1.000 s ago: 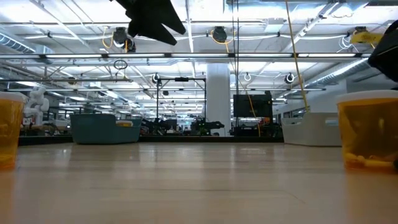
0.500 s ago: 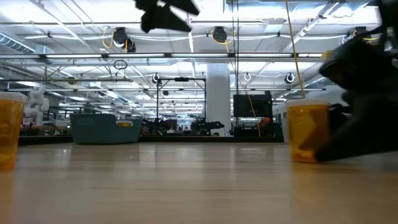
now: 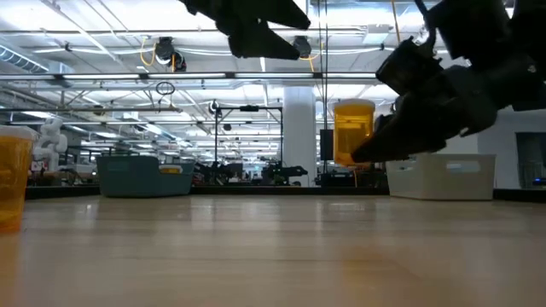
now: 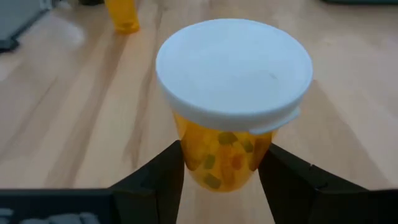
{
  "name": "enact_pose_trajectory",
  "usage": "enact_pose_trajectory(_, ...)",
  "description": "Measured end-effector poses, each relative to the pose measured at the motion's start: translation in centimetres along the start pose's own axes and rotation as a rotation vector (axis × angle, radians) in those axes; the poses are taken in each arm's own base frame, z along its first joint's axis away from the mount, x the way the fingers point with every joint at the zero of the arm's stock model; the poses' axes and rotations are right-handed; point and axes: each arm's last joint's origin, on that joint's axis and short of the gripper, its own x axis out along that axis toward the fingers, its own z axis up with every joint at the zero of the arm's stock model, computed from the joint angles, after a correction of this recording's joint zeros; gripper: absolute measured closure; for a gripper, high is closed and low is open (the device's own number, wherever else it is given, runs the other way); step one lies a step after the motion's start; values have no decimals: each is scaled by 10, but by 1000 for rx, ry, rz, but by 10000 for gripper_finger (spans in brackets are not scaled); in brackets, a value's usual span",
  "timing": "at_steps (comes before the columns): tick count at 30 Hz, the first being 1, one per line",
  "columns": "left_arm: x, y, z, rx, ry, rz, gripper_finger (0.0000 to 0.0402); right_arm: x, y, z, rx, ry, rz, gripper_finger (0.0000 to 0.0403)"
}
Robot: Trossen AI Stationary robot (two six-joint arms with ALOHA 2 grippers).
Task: Pick and place medicine bottles into bin by pill shape (circle, oval)
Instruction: Put the orange capsule bottle into the blue bin
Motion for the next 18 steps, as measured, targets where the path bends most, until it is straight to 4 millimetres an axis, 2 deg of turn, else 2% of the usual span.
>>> enact_pose_trajectory(2, 6, 2, -1, 12, 20, 1, 10, 0, -6, 5, -7, -9, 6, 226)
enact_pose_trajectory(5, 18, 5, 7, 17, 69, -3, 10, 0, -15, 11, -23, -28, -17, 226)
enact_pose_trajectory(12, 56, 7, 23, 111, 242, -26, 20, 1, -28, 12, -24, -7, -68, 225)
enact_pose_trajectory(14, 63, 9, 22, 133, 308, -24, 19, 1, -29, 12, -22, -5, -72, 225)
enact_pose_trajectory(16, 70, 11, 26, 142, 299, -19, 19, 1, -29, 12, -22, -3, -74, 225)
enact_pose_trajectory(18, 77, 15, 19, 151, 341, -14, 20, 1, -29, 13, -25, -14, -72, 225)
